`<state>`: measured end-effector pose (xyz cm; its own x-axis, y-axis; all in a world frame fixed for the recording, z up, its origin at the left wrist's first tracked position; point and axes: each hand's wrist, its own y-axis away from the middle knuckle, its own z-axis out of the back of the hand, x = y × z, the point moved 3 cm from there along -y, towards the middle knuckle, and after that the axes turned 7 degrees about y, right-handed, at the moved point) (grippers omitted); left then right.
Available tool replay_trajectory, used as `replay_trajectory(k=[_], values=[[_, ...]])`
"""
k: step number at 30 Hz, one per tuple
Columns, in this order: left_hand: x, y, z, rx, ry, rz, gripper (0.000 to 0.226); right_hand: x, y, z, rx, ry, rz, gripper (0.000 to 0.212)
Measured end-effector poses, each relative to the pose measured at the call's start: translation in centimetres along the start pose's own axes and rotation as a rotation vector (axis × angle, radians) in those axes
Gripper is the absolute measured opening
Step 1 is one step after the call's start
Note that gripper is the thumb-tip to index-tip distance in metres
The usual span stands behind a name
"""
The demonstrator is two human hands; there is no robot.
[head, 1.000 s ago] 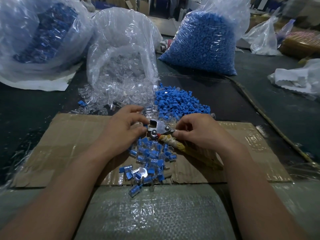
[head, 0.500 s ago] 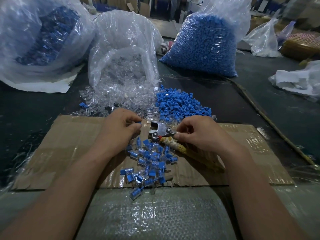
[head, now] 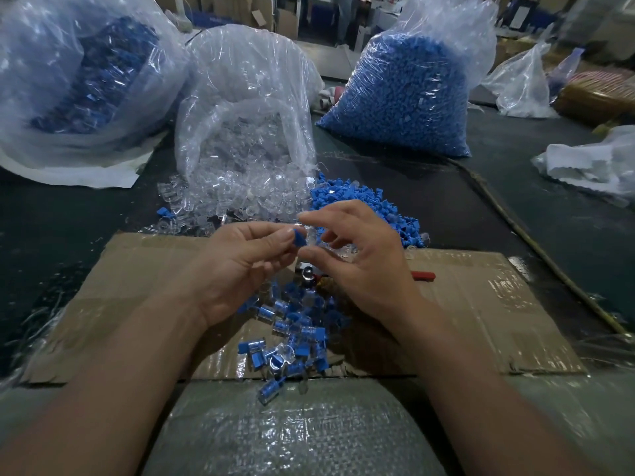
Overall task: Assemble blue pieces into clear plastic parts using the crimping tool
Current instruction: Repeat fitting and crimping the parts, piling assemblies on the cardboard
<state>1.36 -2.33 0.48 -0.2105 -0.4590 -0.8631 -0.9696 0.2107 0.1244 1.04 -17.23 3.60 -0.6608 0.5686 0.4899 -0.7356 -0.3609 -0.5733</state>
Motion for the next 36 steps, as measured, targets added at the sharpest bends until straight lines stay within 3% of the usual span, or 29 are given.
replay_trajectory(k=[11,16,20,26,29,36], values=[[0.10,0.19,-0.41,0.006,-0.013,0.023,0.011,0.15,0.01,-0.45,0.034,-0.050,-0.027,0.011],[-0.36,0.00,0.19,-0.158,0.021,-0.049,0.015,-0.45,0.04,0.12,-0.035,-0.314,-0.244,0.027],[-0.48,0.21,0.10,-0.131,0.001,-0.056,0.029,-0.29,-0.02,0.20,-0.023,-0.268,-0.209,0.027],[-0.29,0.13,-0.10,-0.153,0.003,-0.095,0.011,-0.50,0.03,0.02,0.007,-0.187,-0.199,0.025],[-0.30,0.11,-0.07,-0.175,-0.008,-0.116,0.011,-0.61,0.00,-0.02,0.016,-0.254,-0.255,0.028],[-0.19,0.15,0.07,-0.164,-0.078,-0.170,0.014,-0.41,0.19,-0.06,0.014,-0.201,-0.173,0.036]])
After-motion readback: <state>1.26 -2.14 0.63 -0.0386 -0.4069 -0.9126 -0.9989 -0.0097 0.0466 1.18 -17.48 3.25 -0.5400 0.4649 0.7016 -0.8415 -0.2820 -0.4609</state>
